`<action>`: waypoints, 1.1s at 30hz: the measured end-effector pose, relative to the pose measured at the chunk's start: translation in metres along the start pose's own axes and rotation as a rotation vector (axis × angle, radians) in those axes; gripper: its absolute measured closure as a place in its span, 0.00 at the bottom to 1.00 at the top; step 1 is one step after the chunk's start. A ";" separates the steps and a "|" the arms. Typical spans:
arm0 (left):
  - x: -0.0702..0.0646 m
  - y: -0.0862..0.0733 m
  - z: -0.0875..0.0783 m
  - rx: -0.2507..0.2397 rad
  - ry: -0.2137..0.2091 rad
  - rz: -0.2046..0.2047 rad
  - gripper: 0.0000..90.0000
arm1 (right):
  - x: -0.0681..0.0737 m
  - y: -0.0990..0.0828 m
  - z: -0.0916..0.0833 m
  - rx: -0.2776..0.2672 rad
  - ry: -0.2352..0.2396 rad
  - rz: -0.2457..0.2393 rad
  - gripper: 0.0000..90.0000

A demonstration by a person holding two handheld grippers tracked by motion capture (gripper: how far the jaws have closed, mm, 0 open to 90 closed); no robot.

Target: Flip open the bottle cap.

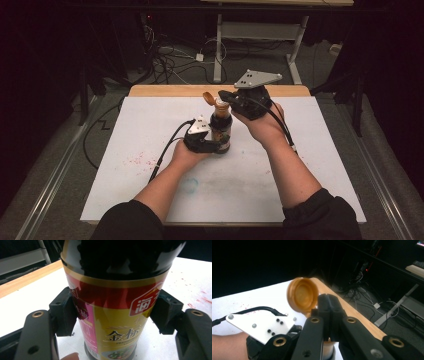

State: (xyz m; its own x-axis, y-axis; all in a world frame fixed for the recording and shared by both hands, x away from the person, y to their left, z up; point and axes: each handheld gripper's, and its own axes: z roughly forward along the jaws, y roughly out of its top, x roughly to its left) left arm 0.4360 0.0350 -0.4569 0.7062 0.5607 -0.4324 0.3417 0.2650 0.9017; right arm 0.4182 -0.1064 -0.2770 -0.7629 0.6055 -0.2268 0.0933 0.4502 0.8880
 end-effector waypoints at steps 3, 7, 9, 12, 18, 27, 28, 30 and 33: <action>0.000 0.000 0.000 -0.001 -0.001 0.000 0.33 | 0.004 0.002 0.003 -0.003 0.007 -0.004 1.00; 0.000 0.000 0.000 0.000 -0.001 0.000 0.33 | 0.005 0.002 0.004 -0.003 0.011 -0.004 1.00; 0.000 0.000 0.000 0.000 -0.001 -0.001 0.33 | 0.003 0.001 0.002 -0.006 0.009 0.001 1.00; 0.000 0.000 0.000 -0.003 -0.001 -0.005 0.32 | -0.001 -0.001 -0.005 -0.019 0.000 0.016 1.00; 0.000 0.001 0.000 0.001 0.005 -0.004 0.32 | -0.009 -0.013 -0.017 -0.023 -0.019 0.048 1.00; 0.000 0.001 0.000 0.006 0.012 -0.003 0.32 | -0.017 -0.046 -0.024 -0.016 -0.031 0.108 1.00; -0.001 0.001 0.000 0.006 0.012 -0.003 0.32 | -0.017 -0.050 -0.023 -0.014 -0.029 0.112 1.00; -0.001 0.001 0.000 0.006 0.013 -0.003 0.32 | -0.017 -0.059 -0.022 -0.007 -0.028 0.122 1.00; -0.001 0.001 0.000 0.008 0.016 -0.003 0.31 | -0.017 -0.074 -0.021 0.009 -0.022 0.141 1.00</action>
State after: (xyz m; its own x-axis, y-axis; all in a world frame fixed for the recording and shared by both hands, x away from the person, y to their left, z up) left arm 0.4355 0.0351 -0.4555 0.6955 0.5721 -0.4347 0.3484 0.2606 0.9004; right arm 0.4109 -0.1631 -0.3303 -0.7274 0.6776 -0.1085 0.2048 0.3652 0.9081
